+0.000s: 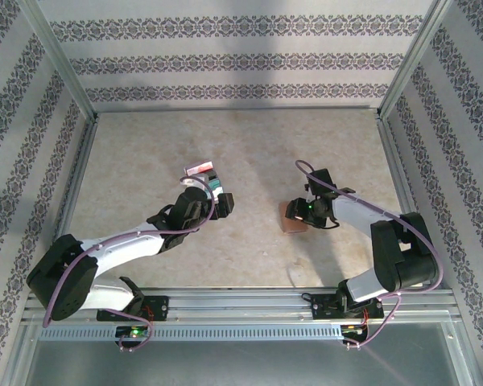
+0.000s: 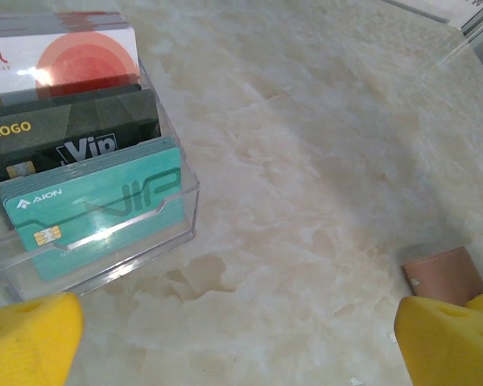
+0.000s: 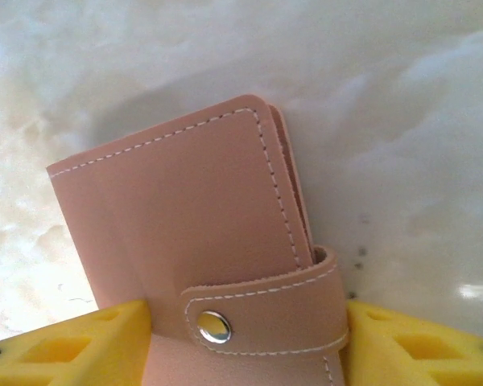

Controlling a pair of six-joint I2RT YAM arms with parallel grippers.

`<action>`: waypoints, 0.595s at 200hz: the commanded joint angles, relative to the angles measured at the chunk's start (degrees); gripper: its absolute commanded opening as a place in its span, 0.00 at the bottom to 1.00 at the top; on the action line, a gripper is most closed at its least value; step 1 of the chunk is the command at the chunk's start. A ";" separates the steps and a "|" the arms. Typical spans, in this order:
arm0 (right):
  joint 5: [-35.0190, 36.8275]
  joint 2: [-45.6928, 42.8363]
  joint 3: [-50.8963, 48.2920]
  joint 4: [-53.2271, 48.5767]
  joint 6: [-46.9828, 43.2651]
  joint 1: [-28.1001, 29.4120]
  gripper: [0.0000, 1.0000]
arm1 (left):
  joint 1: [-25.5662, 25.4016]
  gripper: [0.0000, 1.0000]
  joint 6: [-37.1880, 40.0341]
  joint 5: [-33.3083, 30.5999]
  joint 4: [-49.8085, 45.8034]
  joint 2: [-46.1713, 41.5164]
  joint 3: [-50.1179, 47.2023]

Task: Take the credit cards out of the card holder

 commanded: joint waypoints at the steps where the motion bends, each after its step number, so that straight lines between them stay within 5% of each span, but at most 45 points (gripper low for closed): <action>1: -3.24 -0.61 -1.60 1.49 1.75 0.70 0.58 | -0.71 0.99 -0.44 0.22 -2.03 0.44 1.54; 119: -9.34 -0.10 -6.29 11.73 5.65 2.23 0.49 | -0.71 0.99 -2.12 1.71 -3.19 2.45 3.58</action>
